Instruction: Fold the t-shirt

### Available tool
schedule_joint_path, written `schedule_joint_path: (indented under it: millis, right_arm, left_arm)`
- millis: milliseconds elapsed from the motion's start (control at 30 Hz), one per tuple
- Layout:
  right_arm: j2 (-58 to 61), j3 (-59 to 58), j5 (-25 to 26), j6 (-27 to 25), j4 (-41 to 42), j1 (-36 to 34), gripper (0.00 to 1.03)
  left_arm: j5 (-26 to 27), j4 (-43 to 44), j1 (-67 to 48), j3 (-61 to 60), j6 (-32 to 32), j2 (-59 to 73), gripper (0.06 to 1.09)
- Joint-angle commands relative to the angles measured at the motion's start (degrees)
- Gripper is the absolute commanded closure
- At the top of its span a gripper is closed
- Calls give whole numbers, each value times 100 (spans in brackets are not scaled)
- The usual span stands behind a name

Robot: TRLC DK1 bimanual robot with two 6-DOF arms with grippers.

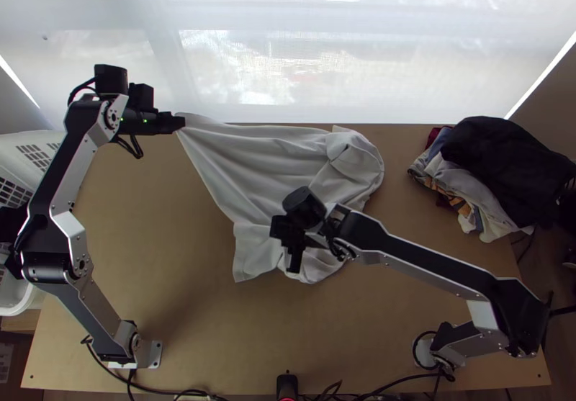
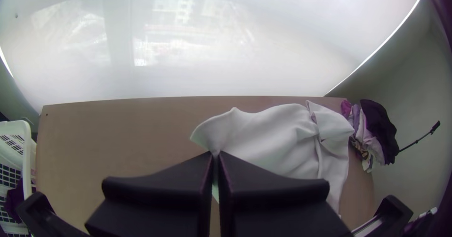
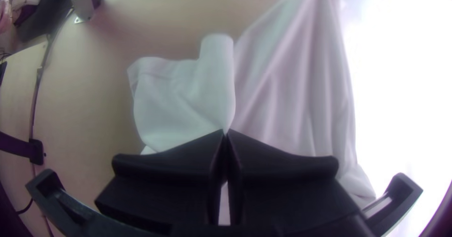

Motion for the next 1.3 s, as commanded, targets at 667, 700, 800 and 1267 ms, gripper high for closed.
schedule_joint_path:
  millis: [667, 700, 800, 1267]
  right_arm:
    - [-2325, 669, -208, -746, -899, -3476, 100]
    - [-2360, 669, -226, -773, -908, -3494, 100]
    - [-2386, 660, -252, -799, -926, -3494, 100]
    - [-2386, 467, -243, -500, -732, -3494, 100]
  left_arm:
    - [-14, -1836, 151, -80, -101, -2230, 105]
    - [-5, -1942, 151, -133, -92, -2335, 105]
    - [-5, -2346, 116, -362, 22, -2538, 105]
    - [-129, -1326, -1449, -2032, 31, -2019, 105]
